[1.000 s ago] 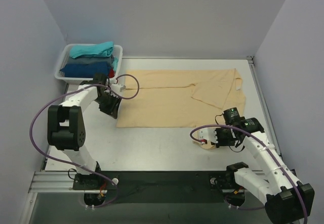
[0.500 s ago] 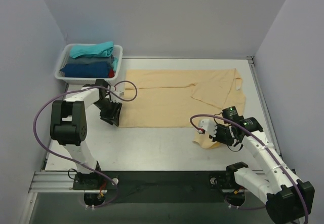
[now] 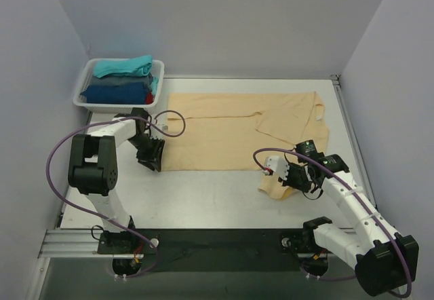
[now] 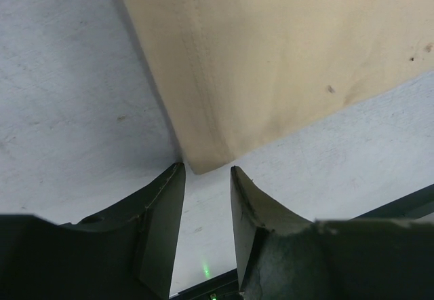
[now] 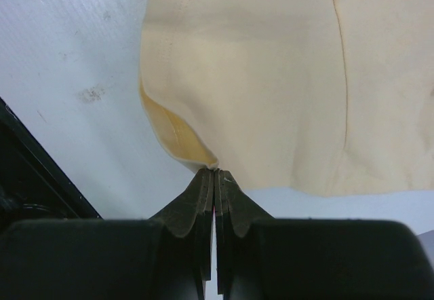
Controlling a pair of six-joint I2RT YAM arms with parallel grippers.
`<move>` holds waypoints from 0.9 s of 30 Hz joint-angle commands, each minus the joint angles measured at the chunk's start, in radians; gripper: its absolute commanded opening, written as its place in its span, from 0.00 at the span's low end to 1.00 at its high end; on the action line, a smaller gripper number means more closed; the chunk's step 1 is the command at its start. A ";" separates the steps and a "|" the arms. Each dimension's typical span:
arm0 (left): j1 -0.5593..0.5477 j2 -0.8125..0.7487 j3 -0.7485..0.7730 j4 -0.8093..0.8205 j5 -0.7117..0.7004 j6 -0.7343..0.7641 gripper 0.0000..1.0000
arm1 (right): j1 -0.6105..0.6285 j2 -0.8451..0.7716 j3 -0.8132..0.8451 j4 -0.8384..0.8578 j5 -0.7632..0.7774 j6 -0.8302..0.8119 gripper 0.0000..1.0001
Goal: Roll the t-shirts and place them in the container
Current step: Fold the T-shirt at the center of the board.
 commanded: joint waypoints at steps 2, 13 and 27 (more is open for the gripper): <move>-0.028 0.036 0.015 -0.002 0.007 -0.014 0.41 | 0.004 -0.013 0.013 -0.023 0.015 0.024 0.00; -0.032 0.034 0.052 -0.032 -0.023 0.016 0.07 | -0.035 -0.029 0.030 0.008 0.052 0.137 0.00; -0.029 0.053 0.215 -0.085 -0.012 0.101 0.00 | -0.250 -0.081 0.184 0.055 0.130 0.277 0.00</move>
